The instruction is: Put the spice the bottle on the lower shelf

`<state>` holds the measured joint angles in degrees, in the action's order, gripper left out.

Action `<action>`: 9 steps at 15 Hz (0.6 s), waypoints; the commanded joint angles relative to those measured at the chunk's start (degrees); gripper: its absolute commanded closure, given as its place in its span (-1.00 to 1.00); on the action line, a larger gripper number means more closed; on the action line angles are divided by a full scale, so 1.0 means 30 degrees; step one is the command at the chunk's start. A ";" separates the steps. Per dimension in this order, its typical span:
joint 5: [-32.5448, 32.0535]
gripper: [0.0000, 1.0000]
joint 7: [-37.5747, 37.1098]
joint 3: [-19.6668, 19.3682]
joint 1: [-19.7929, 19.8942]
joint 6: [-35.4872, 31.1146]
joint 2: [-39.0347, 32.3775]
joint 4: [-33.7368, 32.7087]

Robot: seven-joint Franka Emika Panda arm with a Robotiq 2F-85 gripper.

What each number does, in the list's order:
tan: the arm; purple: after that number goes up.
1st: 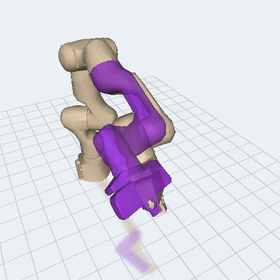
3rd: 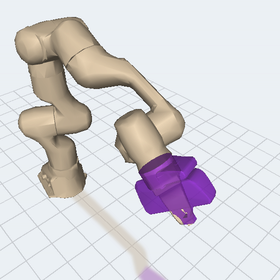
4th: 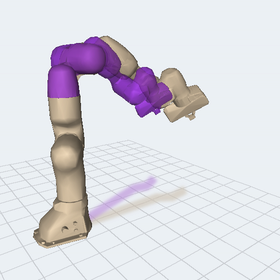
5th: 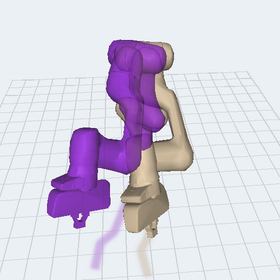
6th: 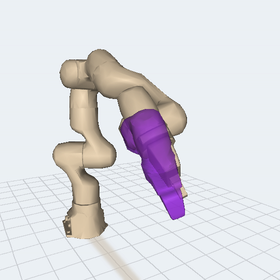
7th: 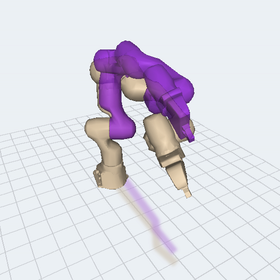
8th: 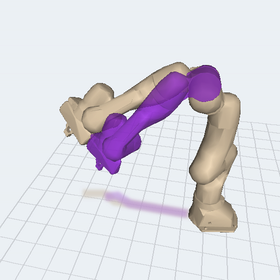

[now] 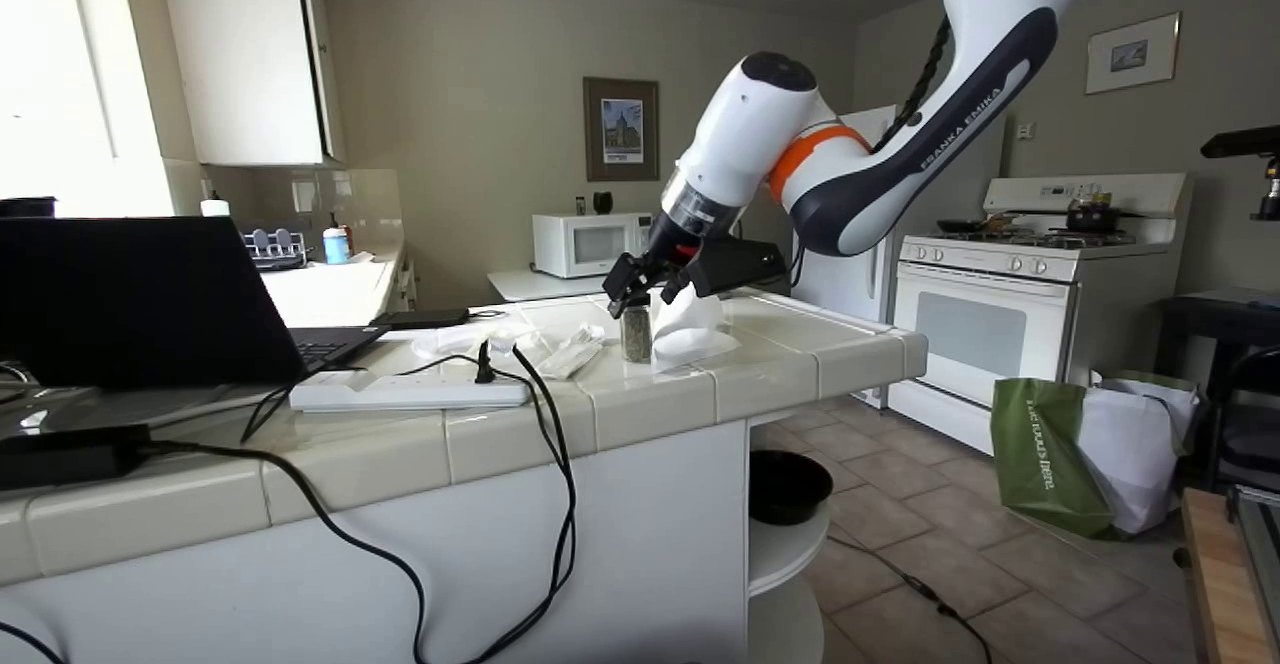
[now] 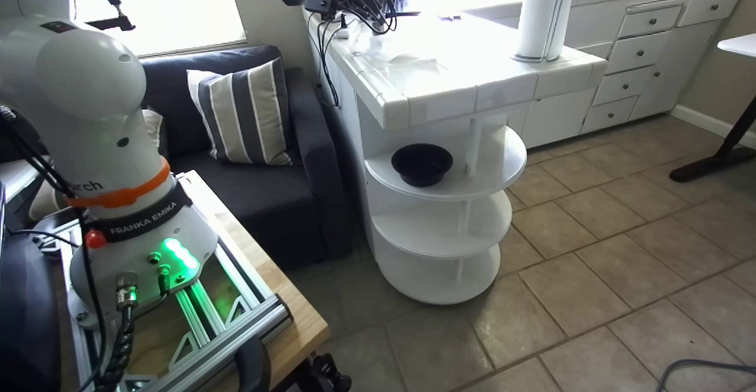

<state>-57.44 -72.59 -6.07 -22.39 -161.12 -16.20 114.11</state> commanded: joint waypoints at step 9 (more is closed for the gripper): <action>-0.5619 -1.00 -0.6508 -0.0842 -0.0824 -0.0301 -0.0494 -0.0377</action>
<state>-70.32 -87.05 -7.61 -23.90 -161.37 -16.41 113.91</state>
